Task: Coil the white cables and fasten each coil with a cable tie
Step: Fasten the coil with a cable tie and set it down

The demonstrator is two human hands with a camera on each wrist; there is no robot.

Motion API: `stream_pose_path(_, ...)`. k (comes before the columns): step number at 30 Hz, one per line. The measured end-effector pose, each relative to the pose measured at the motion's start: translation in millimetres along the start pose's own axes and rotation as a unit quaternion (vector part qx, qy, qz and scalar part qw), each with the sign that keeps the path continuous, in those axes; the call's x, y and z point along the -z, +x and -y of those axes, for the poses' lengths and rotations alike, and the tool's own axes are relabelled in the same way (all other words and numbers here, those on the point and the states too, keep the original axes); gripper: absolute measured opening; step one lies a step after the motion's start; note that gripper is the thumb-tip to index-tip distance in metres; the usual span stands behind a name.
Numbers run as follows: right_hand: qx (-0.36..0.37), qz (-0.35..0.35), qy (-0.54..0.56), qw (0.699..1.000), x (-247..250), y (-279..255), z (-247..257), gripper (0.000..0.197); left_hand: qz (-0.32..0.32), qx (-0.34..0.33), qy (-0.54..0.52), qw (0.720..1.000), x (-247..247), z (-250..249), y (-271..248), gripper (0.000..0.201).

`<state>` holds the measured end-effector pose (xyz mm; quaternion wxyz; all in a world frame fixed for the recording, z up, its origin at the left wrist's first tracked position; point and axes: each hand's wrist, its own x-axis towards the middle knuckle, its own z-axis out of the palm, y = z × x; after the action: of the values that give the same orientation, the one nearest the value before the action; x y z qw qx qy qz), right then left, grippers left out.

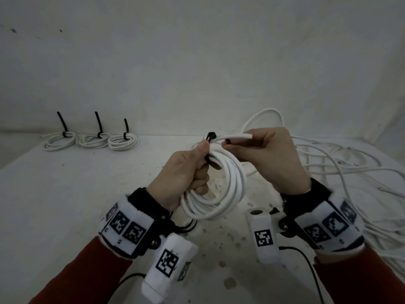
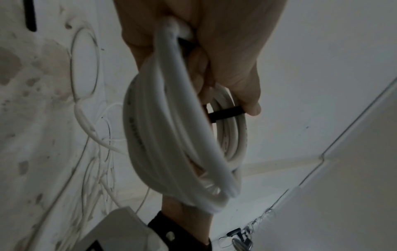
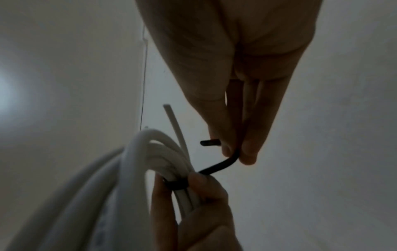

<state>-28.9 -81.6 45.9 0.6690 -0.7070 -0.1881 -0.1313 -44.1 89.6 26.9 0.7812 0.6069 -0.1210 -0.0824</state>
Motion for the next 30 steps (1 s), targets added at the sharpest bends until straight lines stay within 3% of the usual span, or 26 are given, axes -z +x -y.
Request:
stream_pose_path(6,0.092,0.037,-0.088,0.991,-1,-3,2,0.007,0.005,-0.002,0.036,0.999,-2,-1,-2,0.05)
stream_pose_path(14,0.1,0.042,-0.079,0.991,-2,-5,7,0.01,0.02,0.011,0.05,0.999,-8,-2,-6,0.052)
stream_pose_path(22,0.111,0.018,-0.083,0.99,-9,-7,5,0.015,0.052,0.089,-0.007,0.995,-3,-1,-1,0.049)
stream_pose_path(30,0.134,-0.006,-0.065,0.989,-15,-11,4,0.018,0.084,0.102,-0.051,0.99,3,2,2,0.052)
